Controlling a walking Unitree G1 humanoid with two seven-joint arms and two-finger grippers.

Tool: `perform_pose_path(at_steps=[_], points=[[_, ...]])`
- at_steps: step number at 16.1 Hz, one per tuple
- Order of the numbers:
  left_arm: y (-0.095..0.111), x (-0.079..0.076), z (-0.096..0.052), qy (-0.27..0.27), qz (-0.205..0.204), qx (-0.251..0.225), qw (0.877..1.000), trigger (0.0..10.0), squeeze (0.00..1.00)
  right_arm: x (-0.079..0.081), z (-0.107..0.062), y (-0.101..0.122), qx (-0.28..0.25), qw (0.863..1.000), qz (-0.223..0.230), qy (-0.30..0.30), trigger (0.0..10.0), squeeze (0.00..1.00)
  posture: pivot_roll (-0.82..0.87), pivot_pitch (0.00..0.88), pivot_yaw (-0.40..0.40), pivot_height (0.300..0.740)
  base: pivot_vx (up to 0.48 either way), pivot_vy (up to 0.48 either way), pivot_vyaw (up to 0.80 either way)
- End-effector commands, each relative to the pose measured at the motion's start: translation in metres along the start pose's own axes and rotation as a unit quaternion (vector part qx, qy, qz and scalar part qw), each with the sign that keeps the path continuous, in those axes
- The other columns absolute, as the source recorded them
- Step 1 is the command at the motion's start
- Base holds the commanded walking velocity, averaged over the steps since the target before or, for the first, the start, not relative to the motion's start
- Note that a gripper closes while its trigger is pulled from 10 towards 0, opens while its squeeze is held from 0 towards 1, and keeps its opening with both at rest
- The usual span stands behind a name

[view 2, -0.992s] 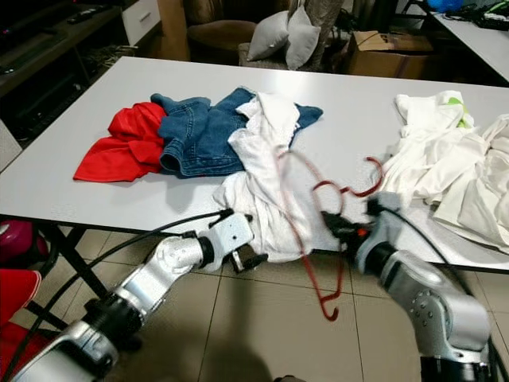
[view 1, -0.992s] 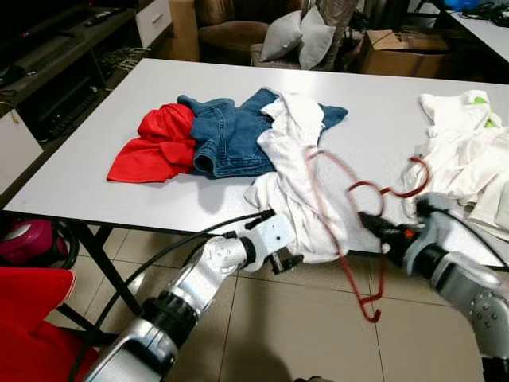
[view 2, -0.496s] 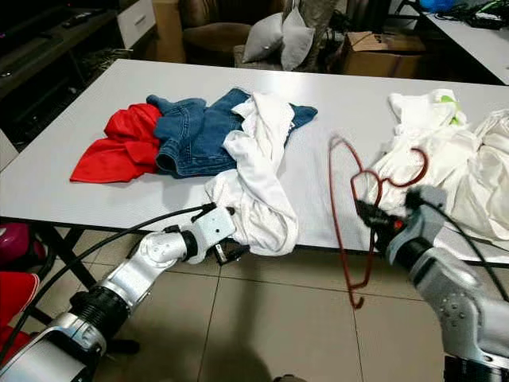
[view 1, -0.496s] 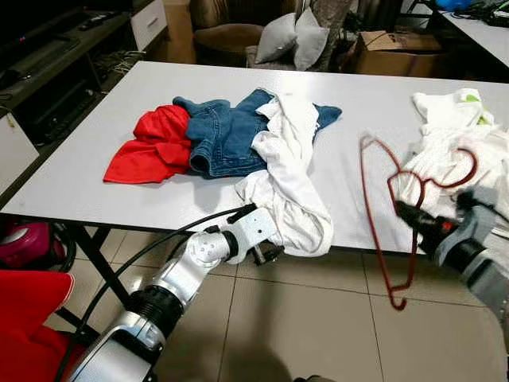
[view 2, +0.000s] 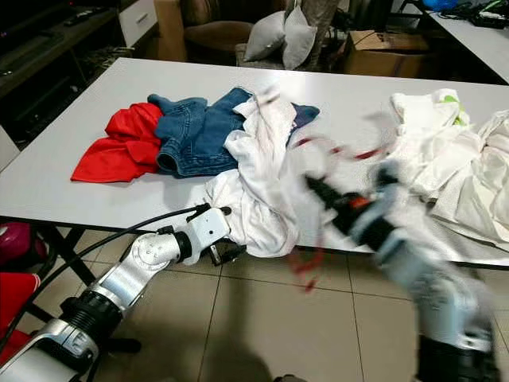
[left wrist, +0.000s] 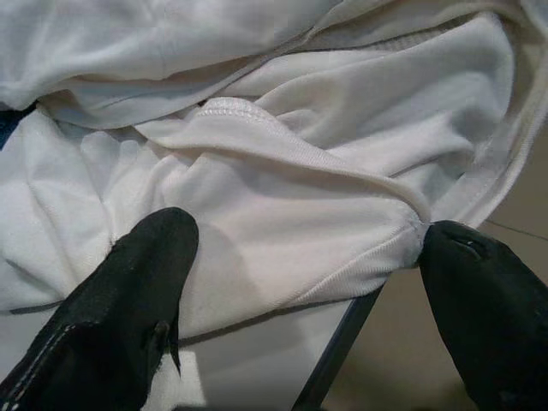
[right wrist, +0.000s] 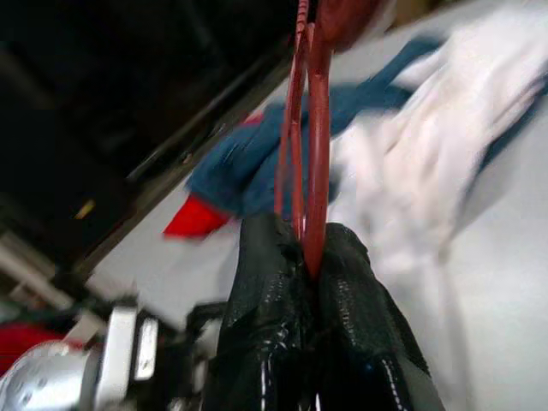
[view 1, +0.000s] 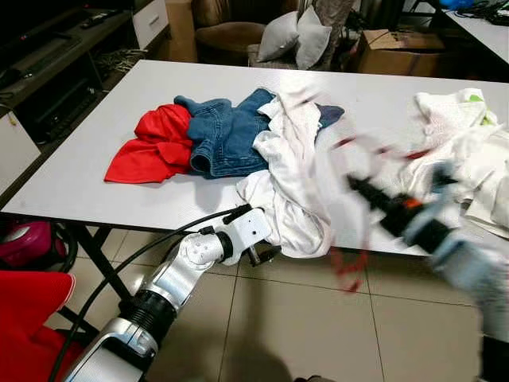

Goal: Hang hanger

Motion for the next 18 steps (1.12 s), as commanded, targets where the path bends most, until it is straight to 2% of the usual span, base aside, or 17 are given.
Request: perform_pose_path(at_steps=[1,3,4,7,10,14,16,18], points=[[0.003,0.009,-0.003,0.015,0.000,-0.007,1.000,10.0,0.00,-0.005,0.010,-0.007,0.027,0.999,-0.001,-0.018,10.0,0.00,-0.03,0.000,0.018,0.740,0.000,0.000,0.00],[0.004,0.009,-0.003,0.012,0.002,-0.006,1.000,10.0,0.00,-0.024,0.019,-0.006,0.024,0.997,0.008,-0.077,10.0,0.00,-0.02,0.000,0.017,0.740,0.000,0.000,0.00],[0.004,0.010,-0.004,0.013,0.003,-0.004,1.000,10.0,0.00,-0.039,0.019,0.001,0.004,0.993,0.014,-0.121,10.0,0.00,-0.02,0.000,0.017,0.740,0.000,0.000,0.00],[0.001,0.015,-0.005,0.017,0.007,0.003,1.000,10.0,0.00,-0.062,0.008,0.009,-0.021,0.984,0.033,-0.173,10.0,0.00,-0.02,0.000,0.020,0.740,0.000,0.000,0.00],[-0.001,0.018,-0.006,0.019,0.008,0.009,1.000,10.0,0.00,-0.074,-0.002,0.008,-0.019,0.979,0.039,-0.200,10.0,0.00,-0.03,0.000,0.024,0.740,0.000,0.000,0.00],[-0.003,0.025,-0.007,0.037,0.011,0.015,0.999,10.0,0.00,-0.095,-0.028,0.009,-0.036,0.967,0.045,-0.249,10.0,0.00,-0.03,0.000,0.029,0.740,0.000,0.000,0.00],[-0.003,0.037,-0.007,0.067,0.006,0.021,0.998,10.0,0.00,-0.097,-0.040,0.015,-0.057,0.964,0.042,-0.257,10.0,0.00,-0.04,0.000,0.029,0.740,0.000,0.000,0.00],[-0.003,0.046,-0.008,0.089,0.012,0.022,0.996,10.0,0.00,-0.093,-0.048,0.020,-0.071,0.965,0.034,-0.250,10.0,0.00,-0.04,0.000,0.031,0.740,0.000,0.000,0.00]])
Point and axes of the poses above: a point about 5 cm out from each wrist's last joint towards the gripper, its own z axis pointing out of the wrist towards the gripper, its own y axis along the axis of the wrist's last joint, x = y × z, the point moved 3 cm from there along z, pointing out of the wrist towards the gripper, and after that the axes turned 10 degrees about z, right-handed, at the moved point
